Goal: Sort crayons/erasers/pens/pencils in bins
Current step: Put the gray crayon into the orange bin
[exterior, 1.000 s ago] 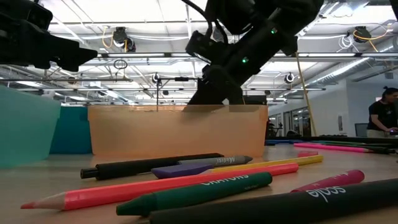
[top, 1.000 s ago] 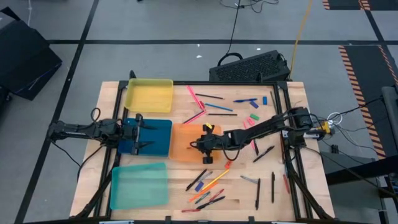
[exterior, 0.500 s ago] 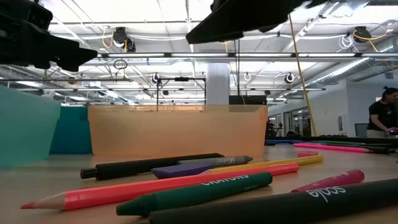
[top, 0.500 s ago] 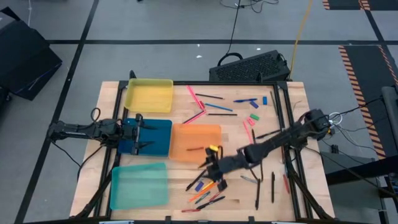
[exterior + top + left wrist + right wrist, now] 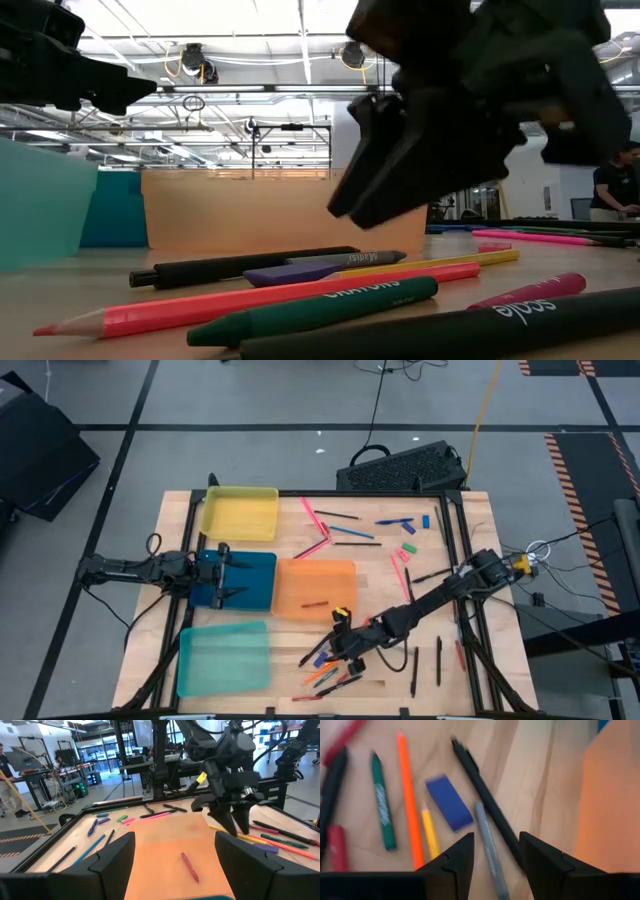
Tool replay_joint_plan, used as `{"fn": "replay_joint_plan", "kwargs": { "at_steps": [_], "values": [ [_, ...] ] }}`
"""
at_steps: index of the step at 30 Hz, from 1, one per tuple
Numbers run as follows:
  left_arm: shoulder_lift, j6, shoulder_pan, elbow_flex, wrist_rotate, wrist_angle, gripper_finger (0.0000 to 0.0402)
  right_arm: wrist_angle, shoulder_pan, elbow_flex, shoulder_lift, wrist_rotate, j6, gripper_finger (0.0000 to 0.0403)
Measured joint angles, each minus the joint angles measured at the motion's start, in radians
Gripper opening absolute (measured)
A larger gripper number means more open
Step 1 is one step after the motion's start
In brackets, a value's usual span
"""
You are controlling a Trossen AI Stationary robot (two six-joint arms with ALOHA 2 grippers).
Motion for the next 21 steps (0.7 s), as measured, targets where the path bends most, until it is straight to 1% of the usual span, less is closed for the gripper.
{"fn": "replay_joint_plan", "kwargs": {
  "at_steps": [6, 8, 10, 15, 21],
  "values": [
    [0.000, 0.000, 0.000, 0.000, 0.000, 0.001, 0.0274, -0.059, -0.018, 0.000, 0.000, -0.006, 0.003, 0.0128],
    [0.000, 0.000, 0.000, 0.000, 0.000, 0.001, 0.0273, -0.060, -0.023, 0.000, 0.000, -0.048, 0.002, 0.0121],
    [0.000, 0.000, 0.000, 0.000, 0.000, 0.000, 0.0274, -0.050, -0.025, -0.006, 0.000, -0.080, 0.007, 0.0114],
    [0.000, 0.000, 0.000, 0.000, 0.000, 0.001, 0.0274, -0.030, -0.028, -0.047, -0.001, -0.080, 0.014, 0.0096],
    [0.000, 0.000, 0.000, 0.000, 0.000, 0.001, 0.0274, 0.048, -0.029, -0.114, -0.005, -0.079, 0.001, 0.0079]
  ]
}}
